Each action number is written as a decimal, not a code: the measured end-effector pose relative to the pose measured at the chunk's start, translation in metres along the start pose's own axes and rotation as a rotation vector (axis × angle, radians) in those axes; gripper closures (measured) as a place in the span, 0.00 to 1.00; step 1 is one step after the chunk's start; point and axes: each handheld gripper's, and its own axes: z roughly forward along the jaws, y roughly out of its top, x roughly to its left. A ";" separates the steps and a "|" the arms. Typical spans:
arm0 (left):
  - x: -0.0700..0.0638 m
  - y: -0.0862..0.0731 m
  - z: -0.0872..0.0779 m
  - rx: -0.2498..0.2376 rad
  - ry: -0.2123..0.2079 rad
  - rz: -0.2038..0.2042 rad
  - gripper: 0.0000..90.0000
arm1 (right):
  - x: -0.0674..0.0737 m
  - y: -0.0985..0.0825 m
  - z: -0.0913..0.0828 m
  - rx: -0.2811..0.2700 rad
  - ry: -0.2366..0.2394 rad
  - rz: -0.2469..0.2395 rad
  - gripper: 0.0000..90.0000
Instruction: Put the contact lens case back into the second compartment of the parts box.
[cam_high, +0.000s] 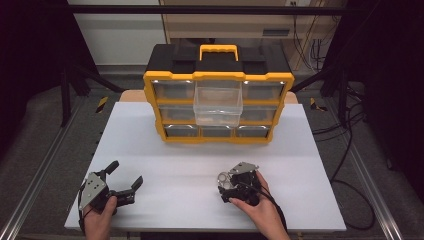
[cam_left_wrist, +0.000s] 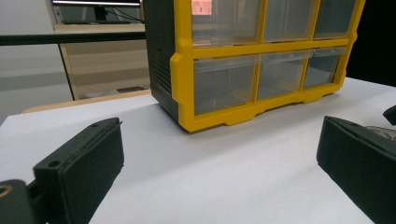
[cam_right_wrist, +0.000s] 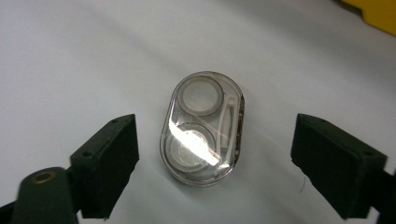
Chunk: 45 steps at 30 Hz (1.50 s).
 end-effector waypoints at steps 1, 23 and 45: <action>0.000 0.000 0.000 0.002 -0.001 0.000 0.00 | 0.000 0.001 0.001 0.010 -0.001 0.003 0.19; 0.001 0.000 0.000 0.000 0.002 0.004 0.01 | 0.005 0.011 0.014 0.065 0.006 0.004 0.50; 0.001 0.000 0.007 -0.010 -0.020 -0.024 0.01 | -0.006 0.017 -0.026 -0.146 -0.089 0.027 0.55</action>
